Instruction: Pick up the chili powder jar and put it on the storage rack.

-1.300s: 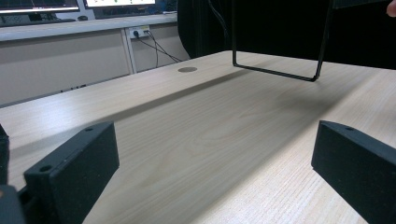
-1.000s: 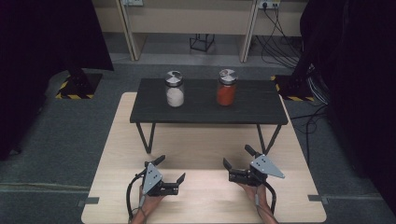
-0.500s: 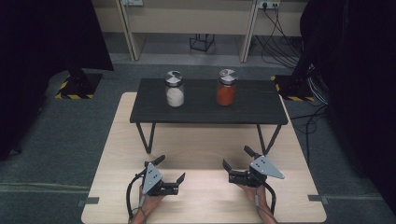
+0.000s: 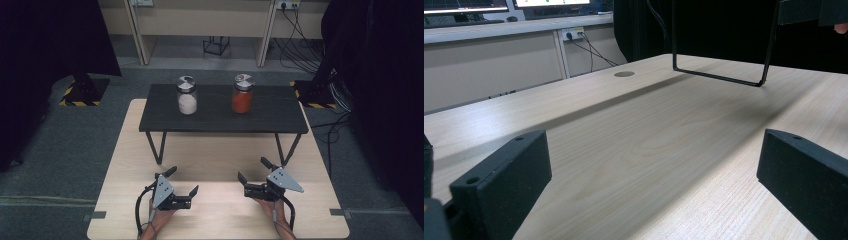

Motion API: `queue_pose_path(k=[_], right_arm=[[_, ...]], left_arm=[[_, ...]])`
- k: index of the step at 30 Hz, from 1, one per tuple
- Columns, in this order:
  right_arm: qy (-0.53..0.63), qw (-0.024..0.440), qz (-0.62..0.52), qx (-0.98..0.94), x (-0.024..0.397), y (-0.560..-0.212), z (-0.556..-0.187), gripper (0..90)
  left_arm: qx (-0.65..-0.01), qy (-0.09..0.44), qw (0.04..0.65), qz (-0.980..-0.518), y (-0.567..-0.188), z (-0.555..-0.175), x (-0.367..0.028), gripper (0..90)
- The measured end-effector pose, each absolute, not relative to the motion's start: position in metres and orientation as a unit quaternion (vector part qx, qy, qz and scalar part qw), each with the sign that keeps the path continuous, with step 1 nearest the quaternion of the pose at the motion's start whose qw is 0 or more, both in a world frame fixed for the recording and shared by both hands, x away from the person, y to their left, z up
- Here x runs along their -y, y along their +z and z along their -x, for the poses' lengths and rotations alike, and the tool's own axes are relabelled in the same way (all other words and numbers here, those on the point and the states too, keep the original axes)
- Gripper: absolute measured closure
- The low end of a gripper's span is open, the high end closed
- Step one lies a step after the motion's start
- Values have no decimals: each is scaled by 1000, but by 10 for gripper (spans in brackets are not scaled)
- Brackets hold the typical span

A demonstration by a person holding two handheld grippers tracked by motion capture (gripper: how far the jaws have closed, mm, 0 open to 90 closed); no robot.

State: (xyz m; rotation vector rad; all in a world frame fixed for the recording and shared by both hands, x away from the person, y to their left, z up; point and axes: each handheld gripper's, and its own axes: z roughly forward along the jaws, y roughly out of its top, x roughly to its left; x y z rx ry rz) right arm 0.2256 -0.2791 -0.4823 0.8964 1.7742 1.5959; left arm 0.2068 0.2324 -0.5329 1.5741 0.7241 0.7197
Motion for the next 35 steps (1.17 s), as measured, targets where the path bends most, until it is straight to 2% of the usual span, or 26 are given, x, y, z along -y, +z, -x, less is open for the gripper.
queue_pose_path(k=[35], right_arm=[[600, 287, -335, -667, 282, -483, -226, 3]], left_arm=[[-311, 309, 591, -677, -533, -207, -232, 2]])
